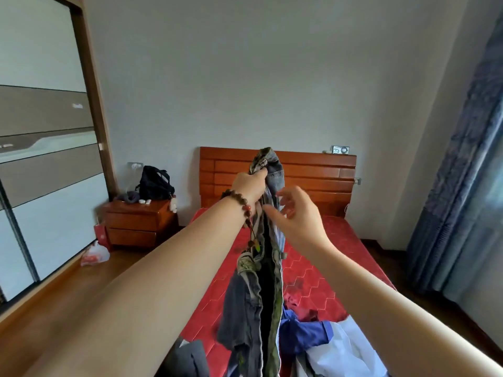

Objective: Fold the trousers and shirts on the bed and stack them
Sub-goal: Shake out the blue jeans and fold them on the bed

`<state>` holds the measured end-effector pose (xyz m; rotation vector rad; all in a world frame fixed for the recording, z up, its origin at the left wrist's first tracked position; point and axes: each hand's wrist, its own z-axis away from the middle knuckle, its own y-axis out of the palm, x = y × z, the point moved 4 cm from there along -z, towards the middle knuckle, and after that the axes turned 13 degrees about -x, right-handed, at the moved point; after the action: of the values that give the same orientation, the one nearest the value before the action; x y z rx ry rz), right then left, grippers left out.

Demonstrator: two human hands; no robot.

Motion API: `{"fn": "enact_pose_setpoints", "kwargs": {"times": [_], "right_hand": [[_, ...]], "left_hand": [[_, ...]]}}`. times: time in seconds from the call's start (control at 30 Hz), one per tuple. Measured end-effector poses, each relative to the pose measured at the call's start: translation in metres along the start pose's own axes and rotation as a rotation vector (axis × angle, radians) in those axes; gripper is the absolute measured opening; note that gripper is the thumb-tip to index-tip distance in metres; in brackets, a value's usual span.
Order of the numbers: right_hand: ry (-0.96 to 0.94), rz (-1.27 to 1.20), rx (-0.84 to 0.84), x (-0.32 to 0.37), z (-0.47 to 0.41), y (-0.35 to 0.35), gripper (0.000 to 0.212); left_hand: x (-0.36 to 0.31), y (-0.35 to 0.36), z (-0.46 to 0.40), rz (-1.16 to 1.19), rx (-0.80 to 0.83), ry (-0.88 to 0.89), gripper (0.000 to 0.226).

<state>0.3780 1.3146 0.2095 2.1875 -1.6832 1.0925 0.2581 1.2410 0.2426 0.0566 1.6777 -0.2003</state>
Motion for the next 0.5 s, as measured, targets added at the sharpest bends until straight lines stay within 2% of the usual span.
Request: {"fn": "enact_pose_setpoints", "kwargs": {"times": [0.07,0.1,0.13,0.2,0.27,0.3,0.33,0.37,0.4,0.47,0.5], "right_hand": [[0.004,0.071,0.16,-0.003,0.015,0.014,0.058],[0.012,0.101,0.154,-0.005,0.015,0.016,0.059],[0.025,0.113,0.111,-0.007,0.011,0.015,0.053],[0.037,0.078,0.024,-0.01,-0.002,0.006,0.024],[0.051,0.03,0.063,-0.016,-0.016,-0.005,0.008],[0.051,0.018,0.125,-0.019,-0.023,-0.01,0.007],[0.042,0.016,0.199,-0.021,-0.029,-0.015,0.007],[0.018,0.023,0.264,-0.02,-0.035,-0.019,0.009],[-0.006,0.035,0.318,-0.019,-0.041,-0.024,0.01],[-0.034,0.033,0.408,-0.015,-0.052,-0.033,0.01],[-0.053,0.021,0.46,-0.011,-0.055,-0.037,0.018]], "left_hand": [[-0.005,0.018,0.0,0.187,0.061,-0.174,0.032],[-0.007,0.025,0.002,0.237,0.08,-0.22,0.034],[-0.008,0.029,0.004,0.262,0.085,-0.235,0.034],[-0.008,0.035,0.003,0.292,0.112,-0.198,0.029],[-0.013,0.035,0.003,0.288,0.253,-0.043,0.036],[-0.017,0.032,0.002,0.234,0.349,0.072,0.056],[-0.019,0.026,0.0,0.163,0.431,0.186,0.088],[-0.021,0.021,-0.003,0.112,0.502,0.264,0.117],[-0.023,0.015,-0.006,0.093,0.568,0.308,0.135],[-0.03,0.006,-0.006,0.051,0.66,0.398,0.151],[-0.033,0.006,-0.005,0.018,0.689,0.422,0.153]]}}
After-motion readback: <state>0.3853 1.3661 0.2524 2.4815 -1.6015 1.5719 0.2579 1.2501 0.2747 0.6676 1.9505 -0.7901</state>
